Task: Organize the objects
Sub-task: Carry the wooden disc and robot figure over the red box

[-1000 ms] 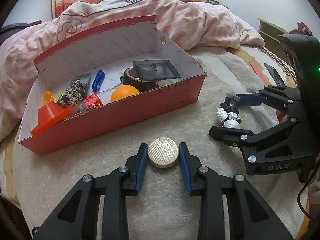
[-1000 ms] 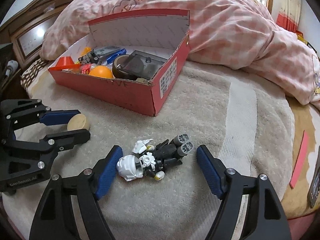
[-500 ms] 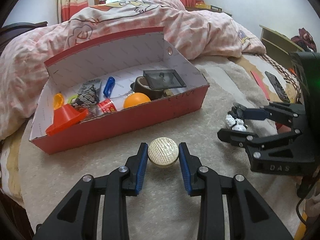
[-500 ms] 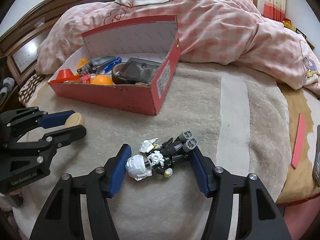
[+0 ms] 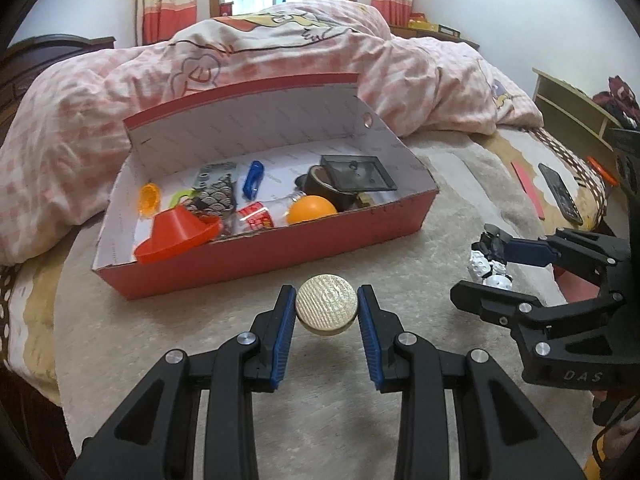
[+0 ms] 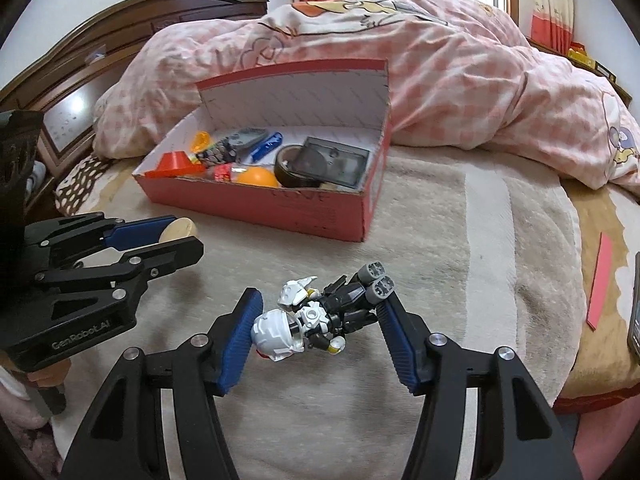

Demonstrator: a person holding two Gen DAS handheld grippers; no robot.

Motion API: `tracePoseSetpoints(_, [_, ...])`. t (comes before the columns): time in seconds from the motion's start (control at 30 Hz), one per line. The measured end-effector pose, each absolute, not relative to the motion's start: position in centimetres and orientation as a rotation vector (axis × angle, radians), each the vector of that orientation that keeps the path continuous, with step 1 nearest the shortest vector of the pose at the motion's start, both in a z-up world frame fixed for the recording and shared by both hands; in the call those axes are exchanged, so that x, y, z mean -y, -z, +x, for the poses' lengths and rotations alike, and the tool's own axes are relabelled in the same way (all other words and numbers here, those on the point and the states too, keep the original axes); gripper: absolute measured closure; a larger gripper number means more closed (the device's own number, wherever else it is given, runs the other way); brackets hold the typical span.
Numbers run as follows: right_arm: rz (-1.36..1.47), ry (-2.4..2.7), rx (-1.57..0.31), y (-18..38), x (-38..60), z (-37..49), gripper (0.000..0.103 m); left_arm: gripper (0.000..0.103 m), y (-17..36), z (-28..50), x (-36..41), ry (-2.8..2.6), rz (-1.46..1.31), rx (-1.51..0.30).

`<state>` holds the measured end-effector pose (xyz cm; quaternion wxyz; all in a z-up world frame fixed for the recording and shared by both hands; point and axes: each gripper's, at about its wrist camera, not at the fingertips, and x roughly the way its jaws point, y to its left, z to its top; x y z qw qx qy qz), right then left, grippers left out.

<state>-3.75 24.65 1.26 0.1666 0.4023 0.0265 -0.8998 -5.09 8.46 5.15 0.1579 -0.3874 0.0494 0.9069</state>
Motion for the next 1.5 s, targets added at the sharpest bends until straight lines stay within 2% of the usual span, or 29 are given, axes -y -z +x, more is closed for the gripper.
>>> tracePoseSetpoints(0.77, [1.041,2.544,-0.046,-5.7,-20.6,-6.6,0.043,0.072,-8.6,-8.9,-3.5,-2.761,-1.111,-0.071])
tracePoseSetpoints(1.5, [1.049,2.606,-0.082,-5.6,-17.3,-13.4,0.043,0.072,-7.6,-17.3,-2.3,-2.82,-1.18,-0.02])
